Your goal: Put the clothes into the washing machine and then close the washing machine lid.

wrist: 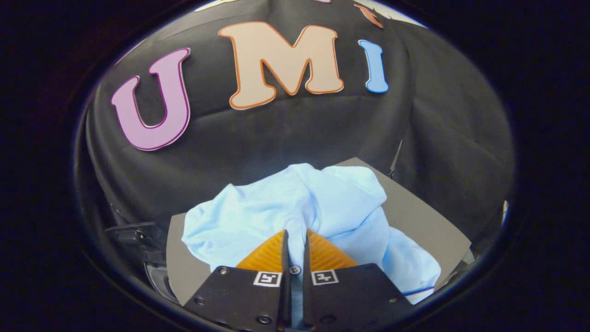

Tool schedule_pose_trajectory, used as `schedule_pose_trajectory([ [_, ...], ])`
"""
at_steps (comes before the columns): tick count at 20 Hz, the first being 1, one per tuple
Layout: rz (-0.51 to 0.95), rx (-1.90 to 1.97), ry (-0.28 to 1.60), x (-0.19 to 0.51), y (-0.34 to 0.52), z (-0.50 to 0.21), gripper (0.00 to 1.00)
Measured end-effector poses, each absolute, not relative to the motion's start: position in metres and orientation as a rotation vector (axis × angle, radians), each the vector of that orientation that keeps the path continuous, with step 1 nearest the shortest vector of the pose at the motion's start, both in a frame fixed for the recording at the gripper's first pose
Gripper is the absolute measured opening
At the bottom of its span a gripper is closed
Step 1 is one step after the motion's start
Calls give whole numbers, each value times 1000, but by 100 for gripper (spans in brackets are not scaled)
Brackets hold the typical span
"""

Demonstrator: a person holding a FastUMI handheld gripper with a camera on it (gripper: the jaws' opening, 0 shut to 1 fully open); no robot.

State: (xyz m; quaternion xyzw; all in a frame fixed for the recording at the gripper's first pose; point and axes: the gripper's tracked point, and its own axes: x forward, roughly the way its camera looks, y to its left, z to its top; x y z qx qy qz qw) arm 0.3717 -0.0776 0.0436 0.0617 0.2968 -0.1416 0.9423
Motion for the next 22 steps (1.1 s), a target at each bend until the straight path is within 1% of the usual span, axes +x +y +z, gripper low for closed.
schedule_pose_trajectory([
  [3,-300,113,563,369,-71,57,9],
  [6,-306,64,482,363,-65,89,9],
  [14,-245,-16,255,319,1,177,8],
  [22,-166,-37,186,306,98,200,8],
])
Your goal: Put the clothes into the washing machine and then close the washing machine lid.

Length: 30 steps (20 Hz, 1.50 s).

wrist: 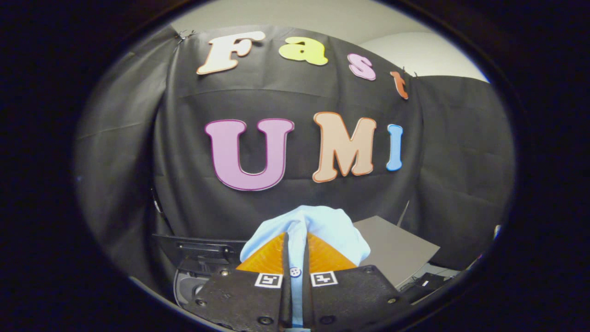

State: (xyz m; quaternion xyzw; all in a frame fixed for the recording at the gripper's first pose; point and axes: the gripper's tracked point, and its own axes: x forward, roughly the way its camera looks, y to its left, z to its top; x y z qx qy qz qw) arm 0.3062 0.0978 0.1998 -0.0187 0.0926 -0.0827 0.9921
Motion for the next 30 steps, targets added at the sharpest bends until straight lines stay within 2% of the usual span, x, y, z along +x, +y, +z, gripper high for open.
schedule_pose_trajectory([
  [10,-55,-15,122,290,186,177,8],
  [16,-64,-28,176,268,202,123,8],
  [30,115,-43,298,305,282,-3,8],
])
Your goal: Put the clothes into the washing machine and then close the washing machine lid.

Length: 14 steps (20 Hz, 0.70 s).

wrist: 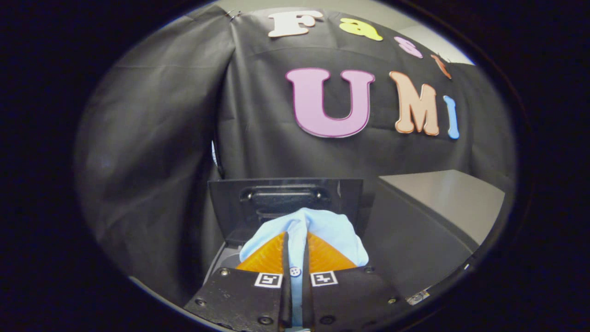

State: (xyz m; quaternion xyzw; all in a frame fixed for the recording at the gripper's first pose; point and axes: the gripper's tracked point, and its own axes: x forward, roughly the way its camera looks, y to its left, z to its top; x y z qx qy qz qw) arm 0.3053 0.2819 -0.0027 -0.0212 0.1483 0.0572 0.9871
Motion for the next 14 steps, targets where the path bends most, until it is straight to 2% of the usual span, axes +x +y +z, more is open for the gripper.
schedule_pose_trajectory([
  [10,121,-30,374,325,315,-80,8],
  [14,120,-59,458,331,318,-120,9],
])
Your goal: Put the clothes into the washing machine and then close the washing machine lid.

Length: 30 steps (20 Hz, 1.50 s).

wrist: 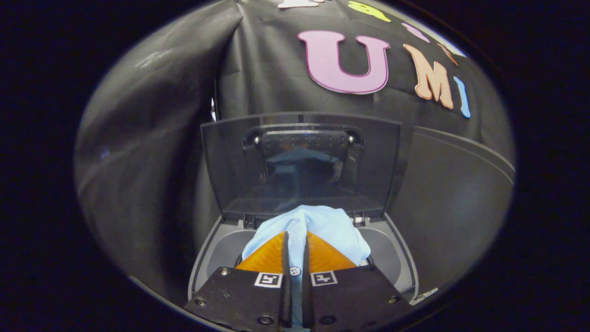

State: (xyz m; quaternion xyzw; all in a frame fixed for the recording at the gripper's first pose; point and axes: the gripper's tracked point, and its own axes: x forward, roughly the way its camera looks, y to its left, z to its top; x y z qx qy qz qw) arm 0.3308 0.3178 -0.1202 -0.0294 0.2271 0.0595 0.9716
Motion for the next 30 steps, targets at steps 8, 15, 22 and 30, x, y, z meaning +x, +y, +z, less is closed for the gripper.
schedule_pose_trajectory([
  [8,110,-82,604,338,317,-185,9],
  [15,78,-91,700,350,314,-206,9],
  [22,67,-135,886,337,310,-239,10],
  [30,-3,-159,1077,321,293,-274,20],
])
